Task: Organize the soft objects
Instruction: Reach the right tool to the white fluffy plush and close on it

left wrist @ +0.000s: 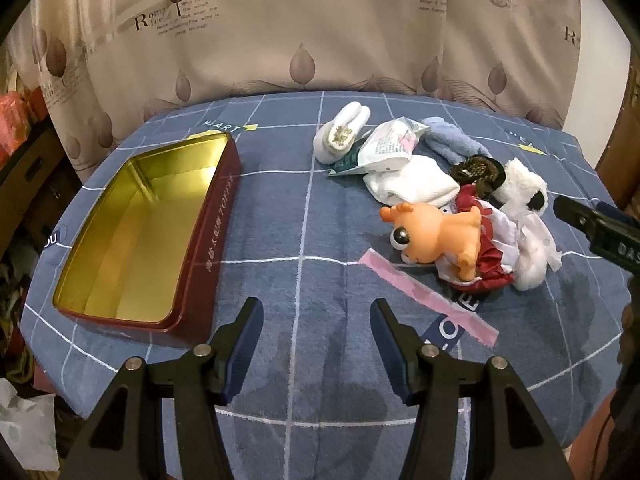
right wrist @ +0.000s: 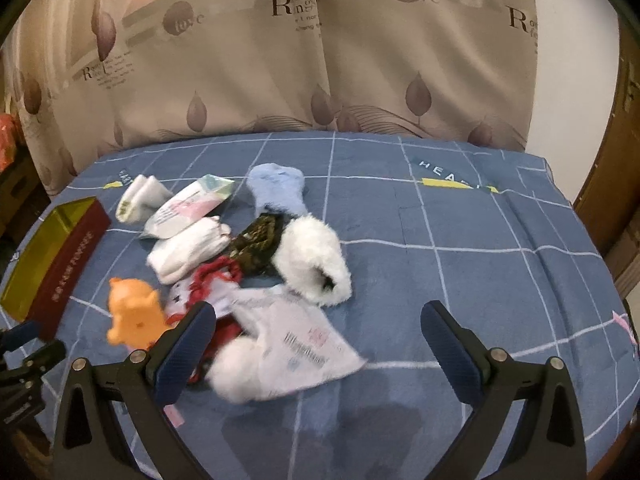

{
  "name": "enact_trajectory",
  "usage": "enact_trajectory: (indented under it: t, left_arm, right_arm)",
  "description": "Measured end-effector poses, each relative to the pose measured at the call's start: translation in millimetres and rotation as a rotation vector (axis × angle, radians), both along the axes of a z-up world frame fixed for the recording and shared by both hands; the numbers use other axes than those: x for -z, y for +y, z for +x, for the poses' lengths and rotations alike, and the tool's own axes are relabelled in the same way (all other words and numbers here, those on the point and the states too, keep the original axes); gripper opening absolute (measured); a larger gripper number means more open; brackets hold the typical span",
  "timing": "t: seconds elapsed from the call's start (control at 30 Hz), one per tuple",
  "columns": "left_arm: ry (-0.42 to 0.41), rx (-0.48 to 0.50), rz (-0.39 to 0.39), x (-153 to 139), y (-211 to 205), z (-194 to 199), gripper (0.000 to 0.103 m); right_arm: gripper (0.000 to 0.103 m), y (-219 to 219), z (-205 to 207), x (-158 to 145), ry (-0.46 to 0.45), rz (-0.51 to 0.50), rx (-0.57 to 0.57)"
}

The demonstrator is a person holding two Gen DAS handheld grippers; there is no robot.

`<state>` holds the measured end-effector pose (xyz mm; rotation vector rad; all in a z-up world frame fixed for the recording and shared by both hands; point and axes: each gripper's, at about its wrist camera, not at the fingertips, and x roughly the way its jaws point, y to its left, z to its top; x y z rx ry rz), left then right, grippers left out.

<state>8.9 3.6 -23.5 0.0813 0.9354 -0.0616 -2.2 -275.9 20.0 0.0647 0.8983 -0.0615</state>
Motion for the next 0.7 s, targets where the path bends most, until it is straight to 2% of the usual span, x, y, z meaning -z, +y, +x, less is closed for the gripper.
enact_trajectory:
  t: [0.13,0.2,0.3,0.37,0.5,0.57,0.67,0.7]
  left_arm:
    - [0.004,0.001,0.001,2,1,3,0.057]
    - [0.003,0.002,0.008,2,0,5,0.057]
    - [0.006,0.0,0.014,4,1,9,0.057]
    - [0.009,-0.005,0.017,4,1,13,0.057]
    - [0.015,0.0,0.01,6,0,19,0.057]
    - [0.02,0.013,0.001,6,-3,21,0.057]
    - [0.024,0.033,-0.005,6,-9,24,0.057]
    - [0.027,0.043,-0.011,5,-12,25,0.057]
  right_arm:
    - [0.09,-1,25,11,0.013,-0.052,-0.024]
    - [0.089,-2,37,18,0.032,-0.064,-0.033]
    - [0.085,-4,53,30,0.059,-0.054,-0.042]
    - [0.076,-5,62,38,0.075,-0.054,-0.048]
    - [0.069,-9,74,51,0.094,-0.026,-0.063]
    - [0.054,-8,75,54,0.093,-0.007,-0.083]
    - [0.04,-7,77,59,0.101,0.049,-0.114]
    - [0.04,-6,77,60,0.095,0.053,-0.121]
